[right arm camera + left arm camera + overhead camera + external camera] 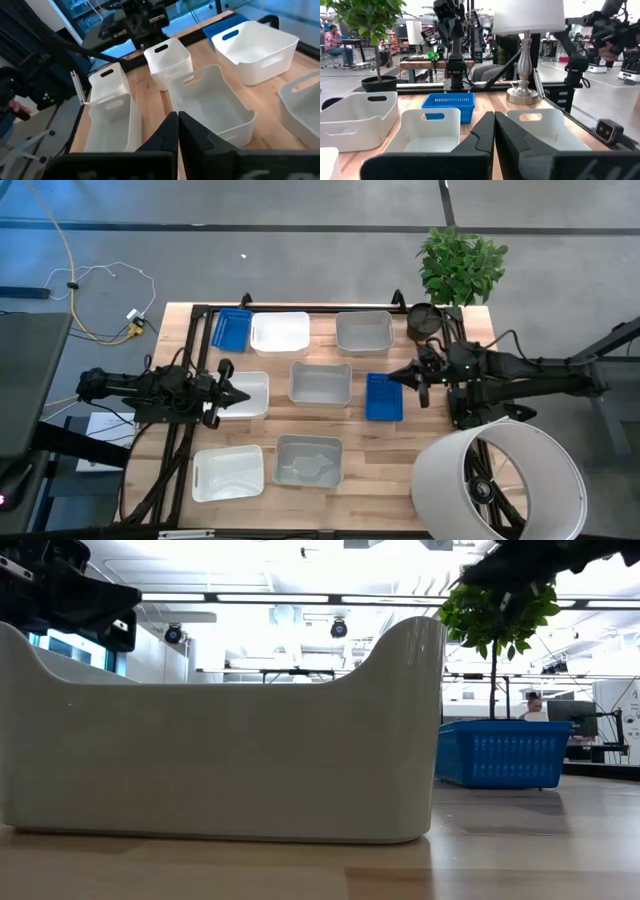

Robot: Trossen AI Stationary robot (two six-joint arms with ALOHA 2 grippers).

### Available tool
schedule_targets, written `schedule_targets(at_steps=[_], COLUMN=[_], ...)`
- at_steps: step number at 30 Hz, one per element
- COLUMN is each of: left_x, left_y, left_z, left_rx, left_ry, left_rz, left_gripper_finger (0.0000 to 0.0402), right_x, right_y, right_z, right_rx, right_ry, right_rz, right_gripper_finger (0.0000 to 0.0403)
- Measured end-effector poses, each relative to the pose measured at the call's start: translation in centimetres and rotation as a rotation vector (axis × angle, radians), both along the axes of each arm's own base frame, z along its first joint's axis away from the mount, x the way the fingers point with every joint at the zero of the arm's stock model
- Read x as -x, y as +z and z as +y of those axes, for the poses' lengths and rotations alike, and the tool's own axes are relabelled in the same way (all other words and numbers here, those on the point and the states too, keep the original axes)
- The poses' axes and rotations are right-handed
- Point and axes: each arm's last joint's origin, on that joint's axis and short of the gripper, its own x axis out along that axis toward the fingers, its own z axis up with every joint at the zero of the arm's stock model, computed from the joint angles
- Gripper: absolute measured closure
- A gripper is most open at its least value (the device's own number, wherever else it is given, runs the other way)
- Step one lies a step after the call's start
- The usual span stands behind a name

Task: Stack baskets by color
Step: Stack the blue bin into the middle right blue basket

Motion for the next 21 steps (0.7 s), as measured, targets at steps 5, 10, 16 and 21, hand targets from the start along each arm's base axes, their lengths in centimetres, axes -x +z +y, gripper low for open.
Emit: schedule_targets(at_steps=[5,10,16,21], left_x=[0.0,0.0,0.0,0.0], left_y=[0.4,0.4,0.4,0.4], left_z=[0.0,0.0,0.1,0.1], left_rx=[0.021,0.023,0.025,0.028], left_ry=[0.001,0.001,0.024,0.025], left_rz=[-0.041,-0.043,-0.044,-0.044], left_gripper_finger=[0.0401,0.0401,0.0401,0.0401], right_x=[1.6,2.6,2.9,2.2], right_y=[0.5,1.2,1.3,-1.4], right_z=[-0.1,-0.1,0.0,0.1], right_rx=[0.059,0.098,0.070,0.047], right_ry=[-0.039,-0.063,-0.056,-0.051], right_rz=[-0.027,-0.097,-0.158,-0.294], right_gripper_finger=[0.0402,0.0403,0.0403,0.0403])
